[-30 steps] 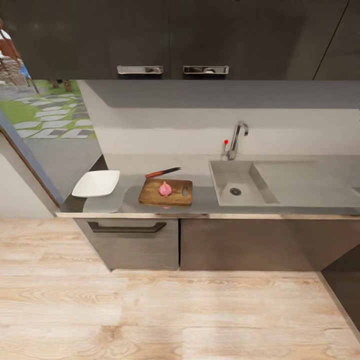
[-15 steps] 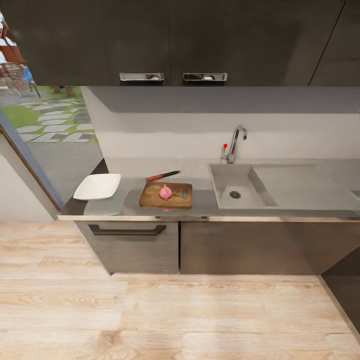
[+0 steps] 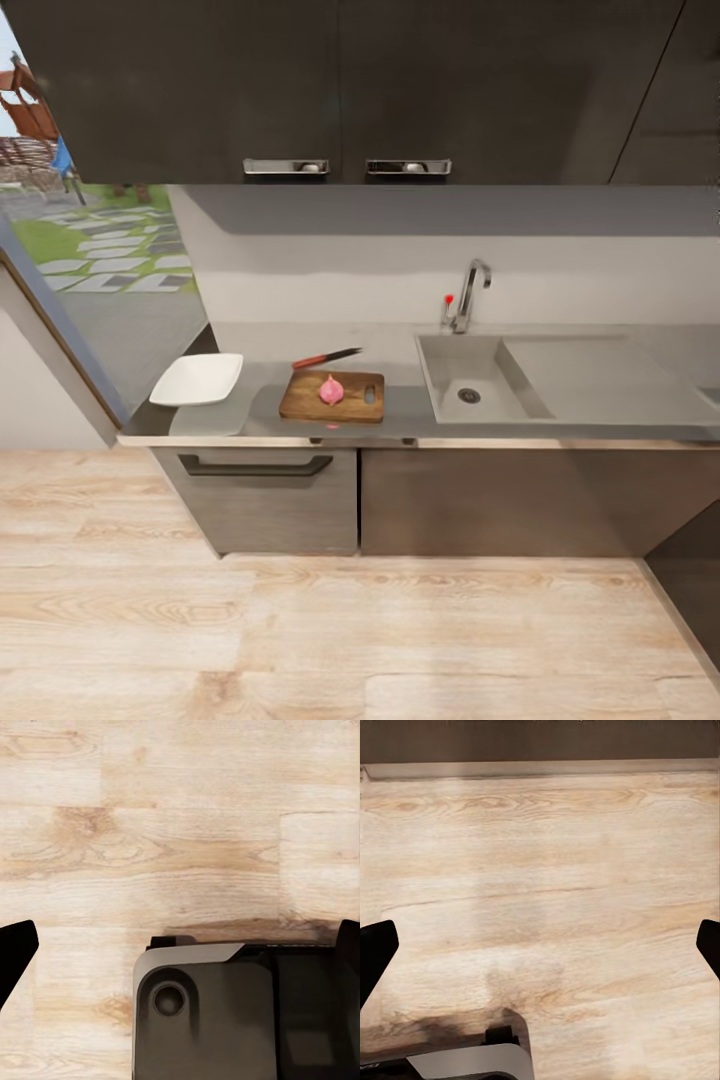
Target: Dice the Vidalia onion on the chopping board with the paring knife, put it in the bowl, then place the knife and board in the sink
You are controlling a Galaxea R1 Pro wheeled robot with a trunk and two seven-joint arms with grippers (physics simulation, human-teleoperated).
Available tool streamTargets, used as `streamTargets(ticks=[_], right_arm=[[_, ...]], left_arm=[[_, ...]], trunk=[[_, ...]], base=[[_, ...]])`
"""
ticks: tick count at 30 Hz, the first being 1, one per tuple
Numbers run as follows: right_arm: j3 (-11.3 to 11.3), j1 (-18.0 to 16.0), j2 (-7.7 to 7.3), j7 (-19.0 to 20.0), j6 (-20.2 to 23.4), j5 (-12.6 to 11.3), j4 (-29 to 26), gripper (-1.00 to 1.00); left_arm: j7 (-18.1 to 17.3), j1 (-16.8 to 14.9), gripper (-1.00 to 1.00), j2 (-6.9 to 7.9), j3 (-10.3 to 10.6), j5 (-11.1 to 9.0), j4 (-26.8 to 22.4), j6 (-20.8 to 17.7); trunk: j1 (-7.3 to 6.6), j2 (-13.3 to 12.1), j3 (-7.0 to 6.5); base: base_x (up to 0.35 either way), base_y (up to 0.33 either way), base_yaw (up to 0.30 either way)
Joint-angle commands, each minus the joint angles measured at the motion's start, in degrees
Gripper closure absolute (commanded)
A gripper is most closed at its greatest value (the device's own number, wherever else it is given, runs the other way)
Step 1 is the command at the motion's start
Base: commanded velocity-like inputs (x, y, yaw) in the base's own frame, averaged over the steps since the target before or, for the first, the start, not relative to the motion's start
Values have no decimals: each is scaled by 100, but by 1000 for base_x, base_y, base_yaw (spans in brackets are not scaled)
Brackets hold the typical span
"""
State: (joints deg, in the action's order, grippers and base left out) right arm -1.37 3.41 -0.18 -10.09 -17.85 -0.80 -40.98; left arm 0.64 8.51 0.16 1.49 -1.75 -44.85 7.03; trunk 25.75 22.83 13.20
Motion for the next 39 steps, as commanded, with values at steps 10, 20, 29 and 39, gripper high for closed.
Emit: streamTargets(ticks=[10, 20, 29, 39], right_arm=[[5, 2, 0, -12, -8, -8, -6, -100], [5, 2, 0, -11, -8, -8, -5, -100], [5, 2, 0, -11, -80, -8, 2, -100], [5, 2, 0, -11, -87, -5, 8, -100]], left_arm=[[7, 2, -100, 2, 9, -18, -1, 9], [7, 2, -100, 2, 9, -18, 29, 9], [7, 2, -100, 2, 9, -18, 29, 9], [7, 2, -100, 2, 7, -18, 21, 9]], trunk=[[4, 9, -83], [4, 9, -174], [4, 9, -256], [4, 9, -346]], base=[[0, 0, 0], [0, 0, 0], [0, 0, 0], [0, 23, 0]])
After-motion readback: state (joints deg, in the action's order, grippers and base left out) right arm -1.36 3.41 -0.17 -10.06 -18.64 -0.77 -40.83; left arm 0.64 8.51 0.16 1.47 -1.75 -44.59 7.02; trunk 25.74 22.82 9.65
